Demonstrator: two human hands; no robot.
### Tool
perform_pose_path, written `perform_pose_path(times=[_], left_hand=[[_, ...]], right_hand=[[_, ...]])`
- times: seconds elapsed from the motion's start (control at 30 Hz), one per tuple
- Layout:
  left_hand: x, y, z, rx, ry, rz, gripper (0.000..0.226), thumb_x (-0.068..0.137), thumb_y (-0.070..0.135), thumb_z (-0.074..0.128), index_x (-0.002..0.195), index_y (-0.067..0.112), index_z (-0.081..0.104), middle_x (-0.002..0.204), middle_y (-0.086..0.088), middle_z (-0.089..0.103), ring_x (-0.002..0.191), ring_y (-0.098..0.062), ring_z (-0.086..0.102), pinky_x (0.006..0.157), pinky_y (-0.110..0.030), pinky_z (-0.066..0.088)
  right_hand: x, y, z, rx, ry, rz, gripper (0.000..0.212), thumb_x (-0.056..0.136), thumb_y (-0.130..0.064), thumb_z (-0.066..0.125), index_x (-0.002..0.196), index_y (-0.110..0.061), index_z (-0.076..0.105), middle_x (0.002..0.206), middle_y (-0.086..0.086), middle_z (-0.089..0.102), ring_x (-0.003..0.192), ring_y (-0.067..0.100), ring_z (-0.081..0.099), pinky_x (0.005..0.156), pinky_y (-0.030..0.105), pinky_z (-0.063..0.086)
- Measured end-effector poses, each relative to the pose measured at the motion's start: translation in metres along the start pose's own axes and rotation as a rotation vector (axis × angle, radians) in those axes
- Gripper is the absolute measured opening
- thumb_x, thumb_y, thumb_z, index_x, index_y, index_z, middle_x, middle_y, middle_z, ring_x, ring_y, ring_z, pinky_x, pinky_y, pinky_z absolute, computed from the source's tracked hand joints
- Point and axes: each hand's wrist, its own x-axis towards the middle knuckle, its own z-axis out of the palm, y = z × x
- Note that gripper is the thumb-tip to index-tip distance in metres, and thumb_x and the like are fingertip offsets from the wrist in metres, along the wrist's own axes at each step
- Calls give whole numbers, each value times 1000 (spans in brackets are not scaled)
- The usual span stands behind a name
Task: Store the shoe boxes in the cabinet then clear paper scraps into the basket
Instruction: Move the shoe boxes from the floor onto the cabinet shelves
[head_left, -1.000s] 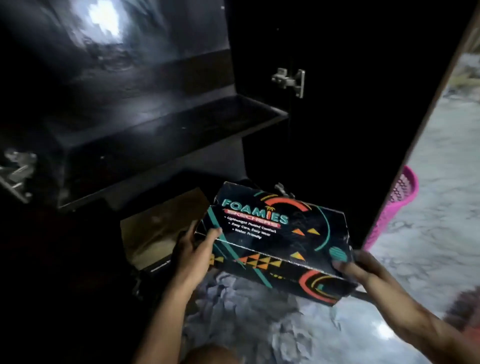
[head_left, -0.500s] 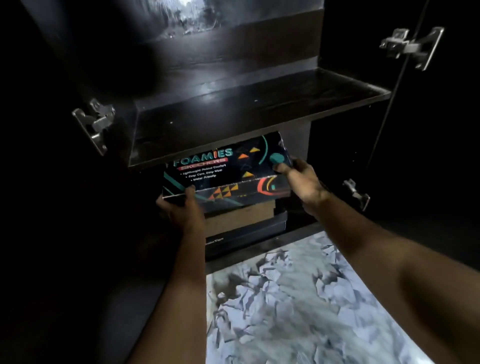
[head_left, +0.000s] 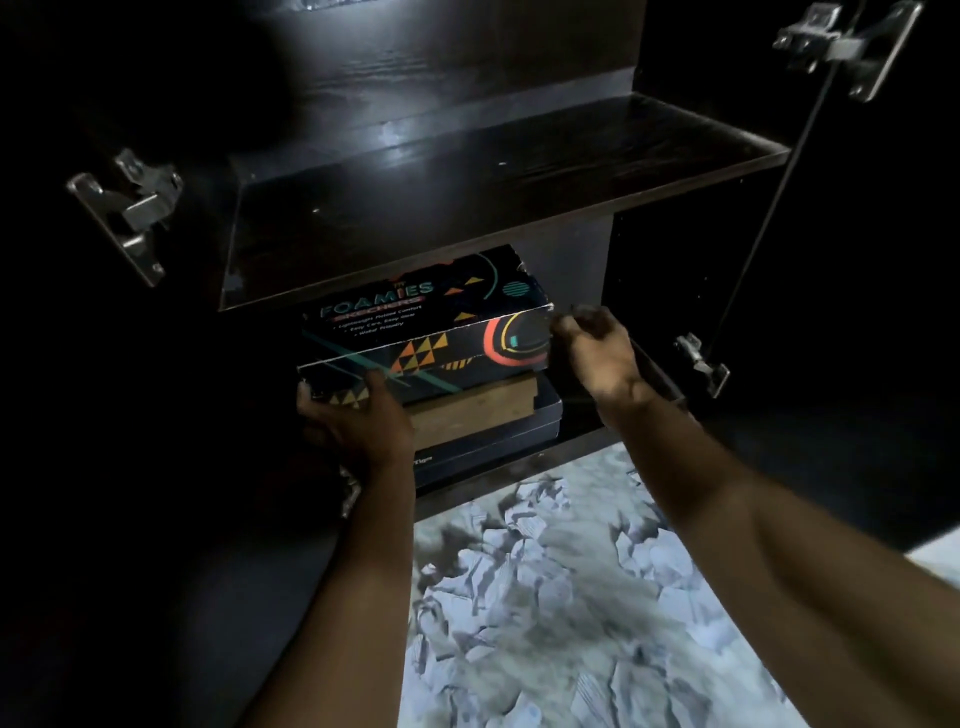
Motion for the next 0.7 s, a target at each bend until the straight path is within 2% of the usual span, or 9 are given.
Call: perform_pose_path(times=[0.03, 0.13, 0.2, 0.3, 0.37, 0.4, 0.47, 0.6, 0.7], left_hand=[[-10, 5, -2, 19, 6, 2, 73, 90, 24, 70, 152, 14, 33, 150, -24, 34, 125, -33, 51, 92, -24, 36], [-41, 15, -4, 14, -94, 71, 75, 76, 42, 66, 142, 11, 47, 142, -23, 44, 124, -37, 55, 105, -32, 46], [-66, 15, 2, -19, -240, 116, 70, 70, 41, 61, 132, 7, 56, 128, -24, 56, 109, -36, 62, 97, -39, 53], [-116, 12, 13, 42, -494, 195, 44, 77, 30, 60, 115, 10, 66, 111, -18, 68, 94, -28, 65, 83, -26, 50], [-154, 9, 22, 64, -665, 229, 19, 85, 14, 63, 103, 15, 67, 102, -16, 73, 91, -28, 67, 77, -16, 48], [-175, 8, 26, 65, -765, 219, 17, 85, 12, 62, 99, 19, 67, 95, -15, 73, 88, -28, 68, 75, -17, 49], [-215, 3, 35, 103, -979, 189, 17, 82, 19, 57, 93, 28, 67, 84, -6, 71, 82, -26, 69, 74, -31, 52], [-300, -5, 46, 200, -1362, 241, 21, 80, 26, 54, 93, 30, 70, 86, 9, 74, 83, -25, 72, 82, -44, 56], [-359, -10, 53, 225, -1563, 257, 18, 80, 27, 59, 92, 28, 72, 79, 10, 73, 76, -23, 70, 75, -40, 55]], right_hand=[[-11, 1, -15, -26, 18, -23, 26, 85, -25, 80, 107, -23, 67, 97, 0, 74, 107, 31, 72, 104, 49, 55], [-53, 5, -63, -135, 44, -58, 15, 94, -9, 71, 108, -16, 69, 90, -2, 73, 88, 13, 69, 89, 32, 55], [-83, 11, -99, -165, 50, -70, 16, 96, 4, 61, 104, -7, 70, 86, 3, 71, 75, 5, 64, 78, 25, 50], [-125, 17, -151, -215, 99, -53, 13, 94, 17, 52, 97, 18, 65, 84, 13, 65, 62, -7, 59, 66, 9, 47], [-152, 20, -180, -242, 148, -25, 14, 89, 1, 58, 89, 4, 72, 80, 7, 68, 65, -5, 61, 70, 14, 51], [-166, 21, -193, -267, 170, -3, 15, 83, -16, 60, 84, -16, 75, 76, 1, 71, 68, 1, 64, 73, 22, 55], [-189, 19, -220, -250, 238, 44, 15, 74, -36, 58, 77, -29, 71, 73, -4, 72, 69, 11, 66, 74, 36, 59], [-223, 7, -277, -280, 294, 128, 16, 95, -6, 57, 99, 2, 71, 81, 8, 69, 63, 12, 63, 69, 30, 55], [-245, -3, -328, -422, 245, 212, 14, 95, -9, 60, 96, -3, 73, 83, 13, 74, 68, 20, 66, 71, 31, 56]])
